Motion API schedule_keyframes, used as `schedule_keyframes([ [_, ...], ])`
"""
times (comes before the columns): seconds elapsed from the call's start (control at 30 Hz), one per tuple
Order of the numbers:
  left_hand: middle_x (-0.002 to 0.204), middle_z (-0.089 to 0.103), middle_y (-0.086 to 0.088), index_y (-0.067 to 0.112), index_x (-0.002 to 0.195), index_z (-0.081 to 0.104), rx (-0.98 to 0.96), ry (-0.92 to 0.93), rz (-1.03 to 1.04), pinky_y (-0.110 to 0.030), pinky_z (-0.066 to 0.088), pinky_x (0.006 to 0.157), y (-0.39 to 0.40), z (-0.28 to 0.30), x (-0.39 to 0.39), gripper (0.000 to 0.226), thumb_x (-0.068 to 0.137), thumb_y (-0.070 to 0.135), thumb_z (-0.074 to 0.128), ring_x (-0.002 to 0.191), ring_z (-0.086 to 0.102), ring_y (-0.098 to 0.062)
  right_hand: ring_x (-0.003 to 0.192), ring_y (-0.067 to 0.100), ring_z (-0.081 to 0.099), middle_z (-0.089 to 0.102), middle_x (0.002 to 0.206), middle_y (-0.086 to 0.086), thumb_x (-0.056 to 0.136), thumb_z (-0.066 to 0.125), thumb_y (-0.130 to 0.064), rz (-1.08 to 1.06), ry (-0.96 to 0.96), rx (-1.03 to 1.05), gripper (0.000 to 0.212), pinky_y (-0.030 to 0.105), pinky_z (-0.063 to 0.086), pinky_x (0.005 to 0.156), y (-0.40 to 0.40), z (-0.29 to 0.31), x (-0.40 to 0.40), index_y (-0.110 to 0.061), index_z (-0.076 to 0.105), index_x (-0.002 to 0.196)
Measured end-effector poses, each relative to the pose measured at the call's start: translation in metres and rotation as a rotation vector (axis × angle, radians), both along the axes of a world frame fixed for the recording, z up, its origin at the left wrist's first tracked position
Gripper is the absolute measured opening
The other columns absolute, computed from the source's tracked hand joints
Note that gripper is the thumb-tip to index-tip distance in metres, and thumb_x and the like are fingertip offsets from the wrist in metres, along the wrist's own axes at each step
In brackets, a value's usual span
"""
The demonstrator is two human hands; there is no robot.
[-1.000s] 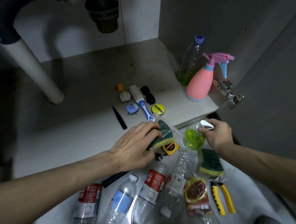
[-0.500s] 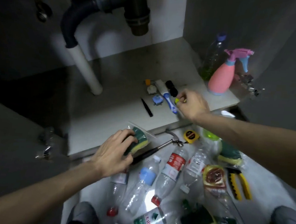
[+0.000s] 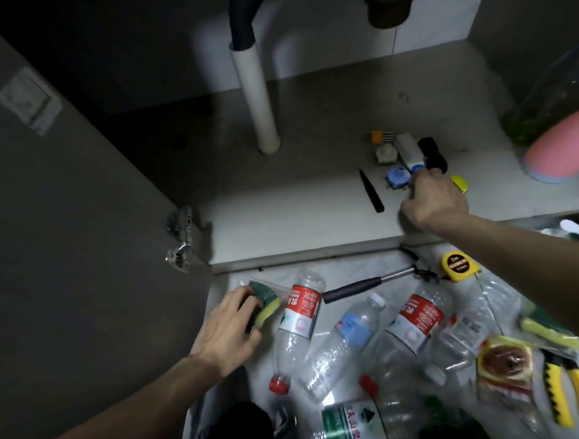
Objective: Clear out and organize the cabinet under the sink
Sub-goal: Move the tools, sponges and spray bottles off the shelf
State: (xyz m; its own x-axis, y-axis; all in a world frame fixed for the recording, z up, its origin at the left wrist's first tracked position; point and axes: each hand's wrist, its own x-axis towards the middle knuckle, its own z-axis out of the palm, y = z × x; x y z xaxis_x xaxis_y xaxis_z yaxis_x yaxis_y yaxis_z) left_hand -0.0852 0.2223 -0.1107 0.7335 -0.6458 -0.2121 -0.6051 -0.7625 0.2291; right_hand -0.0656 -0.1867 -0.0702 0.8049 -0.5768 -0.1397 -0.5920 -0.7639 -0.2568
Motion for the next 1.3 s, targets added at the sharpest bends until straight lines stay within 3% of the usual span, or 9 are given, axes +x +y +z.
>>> schedule_keyframes([
  [0.17,0.141,0.040,-0.003,0.018,0.128,0.051,0.043,0.049,0.114,-0.038,0.046,0.099,0.002,-0.031,0.000,0.043,0.087,0.028,0.058,0.119,0.047,-0.023,0.119,0.039,0.054,0.056,0.127,0.021,0.088,0.061,-0.015,-0.004,-0.014,-0.015,0.039,0.043,0.050,0.091,-0.001,-0.010,0.001,-0.005,0.059,0.125],
  [0.37,0.151,0.034,0.000,0.021,0.140,0.044,0.114,0.165,0.188,-0.036,0.038,0.110,-0.004,-0.052,0.005,0.049,0.097,0.044,0.045,0.134,0.039,-0.022,0.109,0.036,0.060,0.058,0.120,0.010,0.089,0.061,-0.022,-0.063,-0.258,0.009,0.023,0.040,0.048,0.079,0.010,-0.018,0.003,-0.019,0.063,0.112],
  [0.47,0.128,0.052,0.006,0.025,0.119,0.054,0.080,0.027,0.227,-0.035,0.046,0.094,-0.012,-0.042,0.013,0.033,0.093,0.041,0.043,0.118,0.049,-0.019,0.110,0.035,0.055,0.052,0.123,0.012,0.087,0.064,-0.019,0.002,-0.331,-0.059,0.033,0.037,0.041,0.071,0.006,-0.019,0.009,-0.015,0.056,0.119],
  [0.63,0.091,0.062,0.012,0.027,0.092,0.057,-0.108,-0.063,0.122,-0.034,0.049,0.068,-0.048,-0.003,0.026,0.017,0.091,0.039,0.044,0.088,0.061,-0.016,0.120,0.040,0.051,0.043,0.142,0.013,0.090,0.062,-0.015,0.190,-0.171,-0.078,0.055,0.046,0.052,0.077,-0.002,-0.013,0.021,-0.021,0.046,0.143],
  [0.8,0.101,0.066,0.013,0.029,0.099,0.060,-0.229,-0.064,-0.046,-0.034,0.052,0.071,-0.120,0.039,0.055,0.026,0.091,0.039,0.037,0.084,0.063,-0.013,0.112,0.041,0.056,0.048,0.135,0.013,0.089,0.061,-0.007,0.218,-0.083,-0.078,0.038,0.041,0.047,0.072,-0.007,-0.010,0.025,-0.016,0.058,0.126],
  [0.97,0.103,0.068,0.004,0.031,0.098,0.059,-0.202,-0.021,0.058,-0.034,0.047,0.070,-0.211,0.056,0.097,0.017,0.090,0.038,0.047,0.089,0.062,-0.023,0.097,0.043,0.058,0.041,0.129,0.016,0.093,0.062,-0.019,0.232,-0.158,-0.090,0.032,0.042,0.047,0.065,-0.017,-0.004,0.011,-0.009,0.054,0.123],
  [1.07,0.106,0.069,-0.008,0.025,0.097,0.059,-0.193,0.080,0.218,-0.035,0.050,0.076,-0.264,0.048,0.108,0.018,0.088,0.040,0.053,0.101,0.064,-0.034,0.108,0.040,0.056,0.042,0.131,0.015,0.099,0.055,-0.039,0.178,-0.207,0.014,0.041,0.045,0.048,0.081,-0.022,0.001,-0.009,-0.010,0.053,0.127],
  [1.17,0.116,0.068,-0.010,0.022,0.105,0.064,-0.124,0.098,0.283,-0.035,0.046,0.079,-0.303,0.027,0.111,0.040,0.087,0.056,0.055,0.110,0.063,-0.034,0.111,0.033,0.055,0.048,0.125,0.008,0.095,0.052,-0.057,0.178,-0.218,0.120,0.051,0.041,0.045,0.082,-0.024,0.002,-0.043,-0.016,0.055,0.125],
  [1.3,0.125,0.064,-0.011,0.018,0.122,0.061,-0.010,0.015,0.296,-0.033,0.038,0.074,-0.323,0.008,0.119,0.061,0.085,0.066,0.056,0.117,0.060,-0.034,0.094,0.019,0.058,0.055,0.107,-0.008,0.088,0.049,-0.069,0.190,-0.183,0.214,0.043,0.038,0.045,0.078,-0.022,-0.003,-0.094,-0.030,0.057,0.106],
])
